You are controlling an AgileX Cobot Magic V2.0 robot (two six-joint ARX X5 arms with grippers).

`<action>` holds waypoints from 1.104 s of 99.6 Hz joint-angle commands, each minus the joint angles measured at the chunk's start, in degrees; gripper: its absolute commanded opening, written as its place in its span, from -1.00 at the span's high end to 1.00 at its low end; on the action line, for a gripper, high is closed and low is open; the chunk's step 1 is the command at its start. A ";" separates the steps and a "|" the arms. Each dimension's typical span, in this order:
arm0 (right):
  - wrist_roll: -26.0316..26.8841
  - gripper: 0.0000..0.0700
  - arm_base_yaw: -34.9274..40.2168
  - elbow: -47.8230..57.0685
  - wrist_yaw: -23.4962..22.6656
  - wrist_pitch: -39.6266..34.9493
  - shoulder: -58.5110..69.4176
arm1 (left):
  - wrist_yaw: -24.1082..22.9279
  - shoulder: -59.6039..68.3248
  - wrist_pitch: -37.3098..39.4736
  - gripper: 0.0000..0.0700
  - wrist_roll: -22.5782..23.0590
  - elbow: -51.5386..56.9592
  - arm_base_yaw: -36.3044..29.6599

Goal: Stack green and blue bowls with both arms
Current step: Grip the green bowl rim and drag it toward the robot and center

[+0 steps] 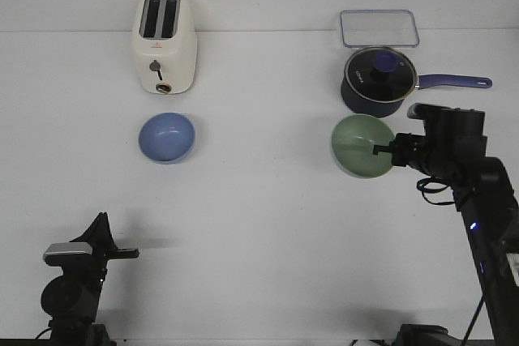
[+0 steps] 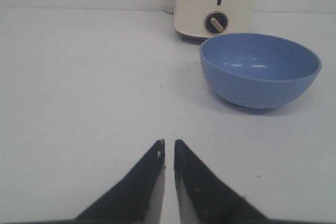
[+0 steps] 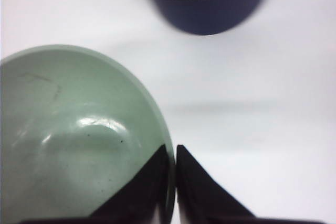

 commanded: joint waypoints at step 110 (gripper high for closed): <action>3.56 1.00 33.03 -23.87 13.49 14.88 1.22 | 0.68 -0.09 4.13 0.96 -17.09 -0.83 0.13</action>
